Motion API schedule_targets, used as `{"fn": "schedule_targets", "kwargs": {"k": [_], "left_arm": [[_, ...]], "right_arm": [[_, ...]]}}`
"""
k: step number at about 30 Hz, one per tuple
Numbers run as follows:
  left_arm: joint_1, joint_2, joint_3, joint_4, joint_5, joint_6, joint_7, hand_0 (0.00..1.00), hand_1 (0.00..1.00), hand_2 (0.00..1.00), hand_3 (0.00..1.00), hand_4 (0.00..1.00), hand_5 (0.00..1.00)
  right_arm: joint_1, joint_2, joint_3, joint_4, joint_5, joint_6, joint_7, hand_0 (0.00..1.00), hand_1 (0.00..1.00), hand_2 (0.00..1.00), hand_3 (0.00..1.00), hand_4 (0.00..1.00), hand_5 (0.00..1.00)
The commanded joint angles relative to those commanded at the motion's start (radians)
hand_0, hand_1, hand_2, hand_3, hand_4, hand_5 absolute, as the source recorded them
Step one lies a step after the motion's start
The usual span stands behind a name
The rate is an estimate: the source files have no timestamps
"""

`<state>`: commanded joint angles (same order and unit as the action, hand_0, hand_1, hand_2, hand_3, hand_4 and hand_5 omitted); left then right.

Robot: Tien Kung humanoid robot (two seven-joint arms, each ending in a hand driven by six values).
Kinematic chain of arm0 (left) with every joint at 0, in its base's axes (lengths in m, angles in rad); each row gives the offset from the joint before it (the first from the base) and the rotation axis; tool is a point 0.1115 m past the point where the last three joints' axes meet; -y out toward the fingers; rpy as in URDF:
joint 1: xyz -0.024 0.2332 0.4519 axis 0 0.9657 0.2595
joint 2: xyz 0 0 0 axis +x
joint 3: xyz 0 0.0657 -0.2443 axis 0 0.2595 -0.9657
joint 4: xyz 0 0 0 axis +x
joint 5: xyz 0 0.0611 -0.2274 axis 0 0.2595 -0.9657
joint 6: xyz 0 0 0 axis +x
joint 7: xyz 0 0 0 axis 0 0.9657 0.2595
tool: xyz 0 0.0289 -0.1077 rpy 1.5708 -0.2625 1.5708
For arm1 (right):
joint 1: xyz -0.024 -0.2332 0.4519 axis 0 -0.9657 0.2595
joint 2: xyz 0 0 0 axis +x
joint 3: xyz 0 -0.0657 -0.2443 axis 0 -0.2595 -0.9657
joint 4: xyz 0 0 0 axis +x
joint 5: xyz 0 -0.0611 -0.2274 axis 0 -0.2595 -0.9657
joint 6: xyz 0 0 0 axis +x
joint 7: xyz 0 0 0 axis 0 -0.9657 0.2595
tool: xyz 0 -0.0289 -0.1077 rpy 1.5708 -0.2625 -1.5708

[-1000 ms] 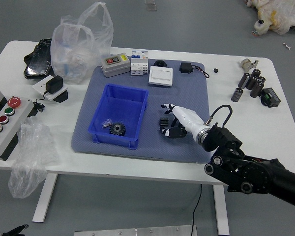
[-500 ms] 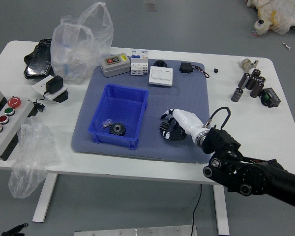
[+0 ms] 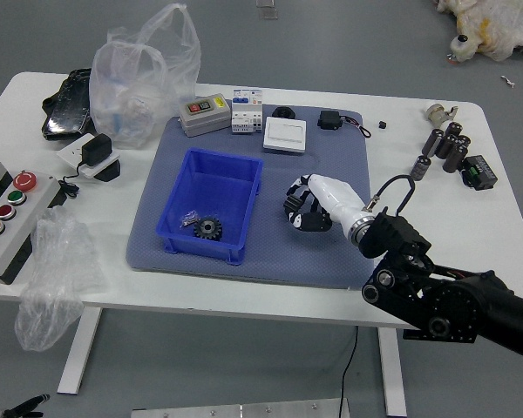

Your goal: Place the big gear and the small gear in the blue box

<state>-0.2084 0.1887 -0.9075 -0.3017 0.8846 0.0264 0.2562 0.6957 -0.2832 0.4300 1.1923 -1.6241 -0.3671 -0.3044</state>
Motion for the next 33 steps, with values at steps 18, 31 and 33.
{"fn": "schedule_targets", "kwargs": {"k": [18, 31, 33], "left_arm": [[-0.002, 0.002, -0.015, -0.004, 0.020, -0.003, 0.013, 0.655, 0.495, 0.515, 0.730, 0.757, 0.676], [-0.003, 0.002, -0.018, -0.004, 0.025, -0.003, 0.014, 0.654, 0.497, 0.516, 0.729, 0.759, 0.675], [-0.002, 0.002, -0.018, -0.004, 0.025, -0.003, 0.013, 0.654, 0.497, 0.516, 0.729, 0.758, 0.675]], "right_arm": [[0.223, 0.107, -0.226, 0.055, 0.019, 0.070, 0.053, 0.381, 0.540, 0.605, 0.642, 0.534, 0.160], [0.220, 0.123, -0.256, 0.029, 0.051, 0.143, 0.033, 0.418, 0.736, 0.894, 0.968, 0.580, 0.215], [0.212, 0.121, -0.241, 0.028, 0.046, 0.130, 0.040, 0.415, 0.743, 0.918, 0.998, 0.585, 0.214]]}}
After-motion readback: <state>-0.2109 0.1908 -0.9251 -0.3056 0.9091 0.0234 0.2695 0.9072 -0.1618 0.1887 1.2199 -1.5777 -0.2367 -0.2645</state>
